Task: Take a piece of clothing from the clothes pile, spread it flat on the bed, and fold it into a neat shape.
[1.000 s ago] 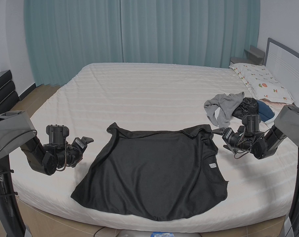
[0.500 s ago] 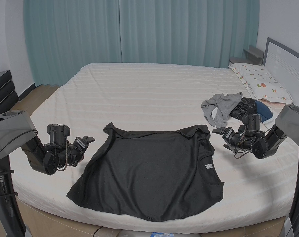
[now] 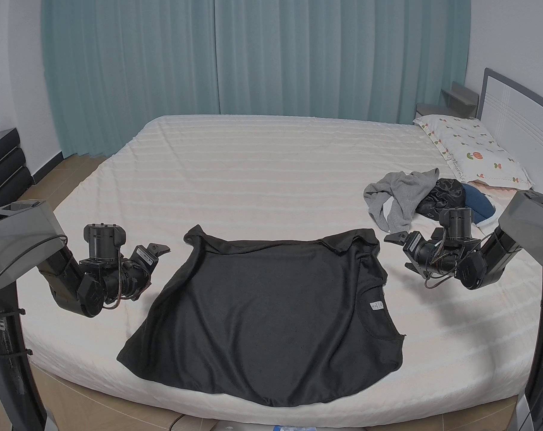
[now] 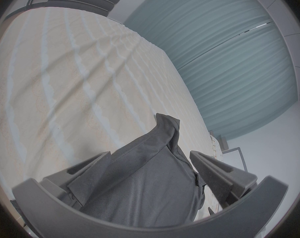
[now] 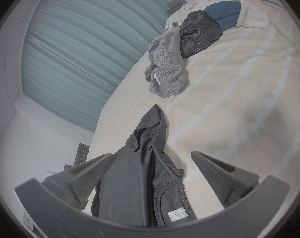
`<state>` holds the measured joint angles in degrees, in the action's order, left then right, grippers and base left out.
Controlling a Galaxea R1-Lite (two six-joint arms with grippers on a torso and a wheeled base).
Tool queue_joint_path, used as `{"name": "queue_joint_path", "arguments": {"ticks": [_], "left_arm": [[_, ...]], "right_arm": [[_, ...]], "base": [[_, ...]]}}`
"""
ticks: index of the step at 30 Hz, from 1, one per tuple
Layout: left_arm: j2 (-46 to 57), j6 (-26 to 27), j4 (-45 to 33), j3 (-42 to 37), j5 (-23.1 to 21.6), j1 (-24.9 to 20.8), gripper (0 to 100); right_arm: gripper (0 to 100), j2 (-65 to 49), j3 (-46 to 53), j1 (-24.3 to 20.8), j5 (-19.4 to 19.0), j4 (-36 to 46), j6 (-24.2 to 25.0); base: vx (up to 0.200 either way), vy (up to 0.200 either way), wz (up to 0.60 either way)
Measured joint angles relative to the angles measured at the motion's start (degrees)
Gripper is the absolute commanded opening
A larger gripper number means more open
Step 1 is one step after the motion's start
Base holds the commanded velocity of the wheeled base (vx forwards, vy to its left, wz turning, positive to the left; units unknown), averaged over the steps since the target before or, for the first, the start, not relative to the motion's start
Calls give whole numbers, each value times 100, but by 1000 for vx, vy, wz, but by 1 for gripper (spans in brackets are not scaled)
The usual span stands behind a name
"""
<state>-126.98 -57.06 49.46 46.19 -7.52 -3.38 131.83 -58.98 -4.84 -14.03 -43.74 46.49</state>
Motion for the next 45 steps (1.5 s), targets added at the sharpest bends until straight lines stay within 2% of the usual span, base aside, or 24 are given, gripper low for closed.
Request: {"name": "queue_joint_path", "arguments": {"ticks": [5,11,19,25,39,40,45], "left_arm": [[0,0,-2,-2,-38,21,100],[-12,5,-30,196,-38,-4,100],[-285,51,-90,839,-24,-20,100],[-646,271,-336,1471,-24,-23,100],[-1840,457,-1098,3567,-38,-229,100],[-1908,462,-1145,3661,-44,-249,0],[-2216,475,-1409,4098,-118,-304,0]], "right_arm": [[100,0,5,-11,-2,4,0],[100,0,18,-22,-2,6,0],[100,0,44,-28,-6,9,-7],[100,4,44,-28,-9,6,-7],[100,23,66,-34,-11,9,-2],[100,26,72,-39,-9,11,-2],[100,28,93,-76,-11,9,-2]], "base": [[200,0,0],[0,0,0],[0,0,0],[0,0,0],[0,0,0],[0,0,0],[0,0,0]]}}
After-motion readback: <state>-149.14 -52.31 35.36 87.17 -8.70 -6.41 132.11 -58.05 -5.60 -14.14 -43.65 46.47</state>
